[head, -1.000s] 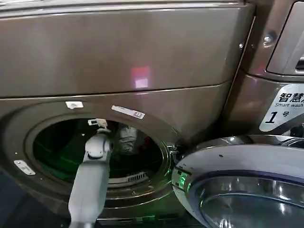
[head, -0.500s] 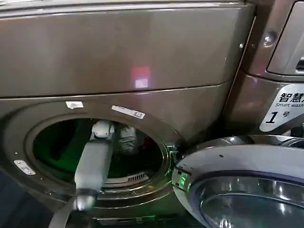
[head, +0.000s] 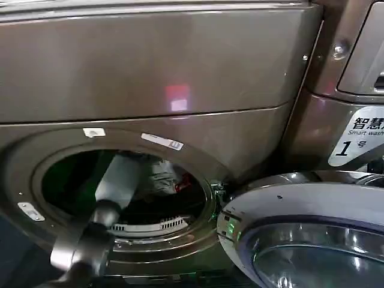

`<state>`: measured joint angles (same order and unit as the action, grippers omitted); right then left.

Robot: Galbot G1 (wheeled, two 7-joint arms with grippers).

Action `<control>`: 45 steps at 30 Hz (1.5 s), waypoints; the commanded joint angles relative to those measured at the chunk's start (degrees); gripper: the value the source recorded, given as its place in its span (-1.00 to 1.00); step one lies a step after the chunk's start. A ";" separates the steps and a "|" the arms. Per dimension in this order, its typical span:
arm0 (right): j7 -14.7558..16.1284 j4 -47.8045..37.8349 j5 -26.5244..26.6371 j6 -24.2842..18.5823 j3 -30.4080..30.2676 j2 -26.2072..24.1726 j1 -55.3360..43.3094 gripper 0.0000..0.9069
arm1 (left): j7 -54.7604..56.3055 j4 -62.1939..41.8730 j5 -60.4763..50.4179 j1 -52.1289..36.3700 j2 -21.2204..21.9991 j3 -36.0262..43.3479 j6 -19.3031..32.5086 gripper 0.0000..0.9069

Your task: Grasp the clothes from the dryer.

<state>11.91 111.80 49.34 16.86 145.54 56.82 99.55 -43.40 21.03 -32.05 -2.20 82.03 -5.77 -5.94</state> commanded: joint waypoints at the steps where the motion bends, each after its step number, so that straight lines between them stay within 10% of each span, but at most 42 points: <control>1: 0.15 0.39 0.04 -0.12 -0.26 0.33 -0.14 1.00 | -2.00 -6.78 -13.81 -3.17 -0.26 6.76 2.64 1.00; 17: 0.21 0.58 0.00 -0.36 -0.34 0.64 -0.26 1.00 | -1.01 -8.36 -16.41 -0.57 1.28 6.22 0.94 1.00; 18: 0.21 0.61 -0.01 -0.40 -0.41 0.75 -0.33 1.00 | -1.00 -8.34 -16.53 -0.45 1.42 6.25 0.98 0.86; 21: 0.22 0.69 -0.10 -0.44 -0.61 0.85 -0.44 1.00 | -0.94 -8.06 -15.97 -0.45 1.60 6.00 1.13 -0.67; 25: 0.25 0.63 -0.24 -0.52 -0.94 0.88 -0.62 1.00 | -0.86 -8.03 -15.88 -0.90 1.57 6.02 1.30 -0.92; 45: 0.13 1.06 -1.10 -1.00 -2.66 1.60 -1.40 1.00 | 11.79 2.28 1.41 4.33 3.38 -16.73 -0.78 -1.00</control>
<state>12.11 112.93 48.31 15.99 143.14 58.27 98.12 -40.72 16.78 -41.58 -1.28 84.59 -8.25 -5.65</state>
